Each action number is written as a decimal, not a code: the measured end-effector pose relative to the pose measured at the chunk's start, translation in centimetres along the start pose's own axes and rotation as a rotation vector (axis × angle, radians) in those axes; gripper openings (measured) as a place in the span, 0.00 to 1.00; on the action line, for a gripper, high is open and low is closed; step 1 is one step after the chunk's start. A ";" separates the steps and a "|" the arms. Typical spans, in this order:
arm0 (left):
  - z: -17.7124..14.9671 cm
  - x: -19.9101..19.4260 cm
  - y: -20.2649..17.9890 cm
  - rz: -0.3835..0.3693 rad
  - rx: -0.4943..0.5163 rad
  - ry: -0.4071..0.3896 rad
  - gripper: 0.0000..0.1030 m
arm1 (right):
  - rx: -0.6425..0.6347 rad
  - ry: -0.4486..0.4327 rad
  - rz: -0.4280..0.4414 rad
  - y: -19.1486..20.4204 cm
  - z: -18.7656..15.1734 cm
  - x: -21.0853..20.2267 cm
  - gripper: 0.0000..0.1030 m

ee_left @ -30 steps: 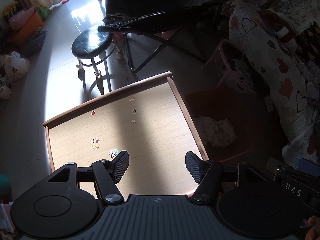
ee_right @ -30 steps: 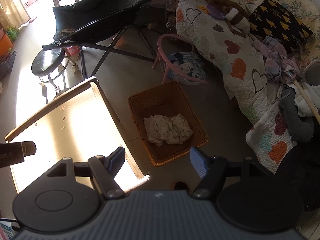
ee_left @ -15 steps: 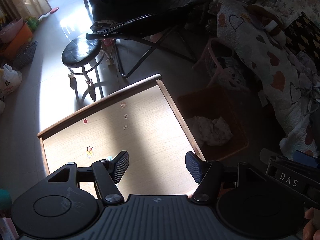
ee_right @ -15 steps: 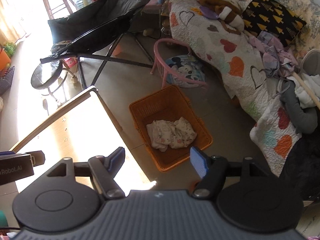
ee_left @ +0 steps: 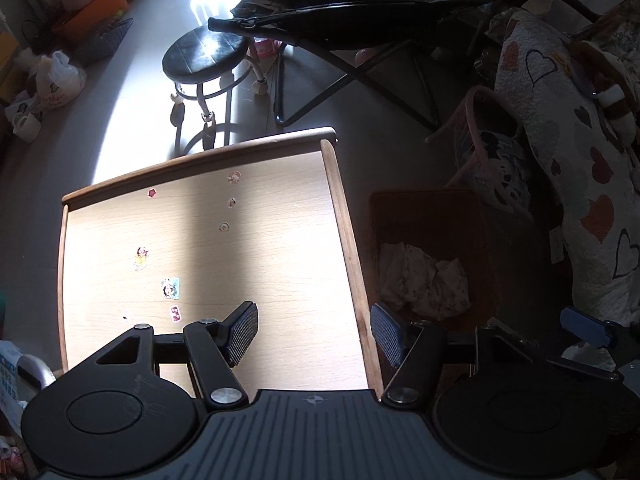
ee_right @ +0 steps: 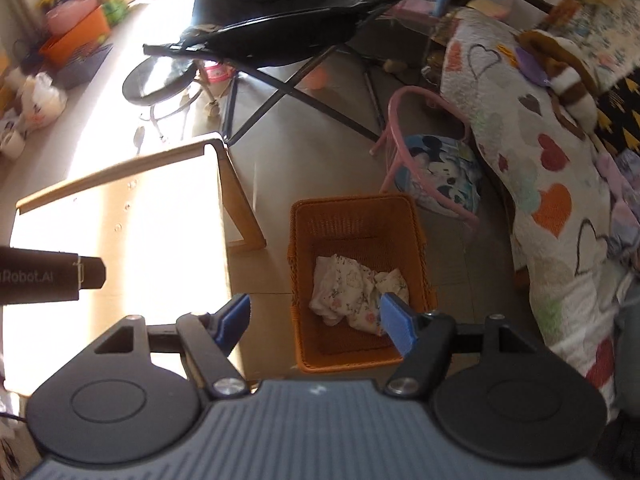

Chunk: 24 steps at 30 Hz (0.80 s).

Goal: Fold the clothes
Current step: 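Move both tools from the wooden table toward the orange wicker basket, then lower the right gripper into the basket and close it on the floral cloth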

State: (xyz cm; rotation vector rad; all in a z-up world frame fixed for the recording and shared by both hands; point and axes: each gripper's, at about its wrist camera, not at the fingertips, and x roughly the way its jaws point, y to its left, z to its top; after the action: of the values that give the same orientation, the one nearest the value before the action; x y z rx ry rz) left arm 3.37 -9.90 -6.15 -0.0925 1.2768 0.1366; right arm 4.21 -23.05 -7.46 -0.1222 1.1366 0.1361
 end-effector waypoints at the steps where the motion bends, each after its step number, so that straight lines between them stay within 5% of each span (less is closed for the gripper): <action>1: -0.1 0.4 -0.7 0.000 -0.009 0.004 0.63 | -0.011 0.004 0.003 -0.6 0.0 0.6 0.69; 24: -0.9 12.9 -11.8 -0.047 -0.025 0.034 0.63 | -0.012 0.015 0.017 -12.4 -1.8 19.2 0.66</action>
State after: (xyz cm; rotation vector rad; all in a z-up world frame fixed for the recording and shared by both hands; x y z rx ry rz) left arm 7.98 -21.05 -18.81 -0.1468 1.3063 0.1109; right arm 12.63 -34.71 -25.37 -0.1250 1.1518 0.1572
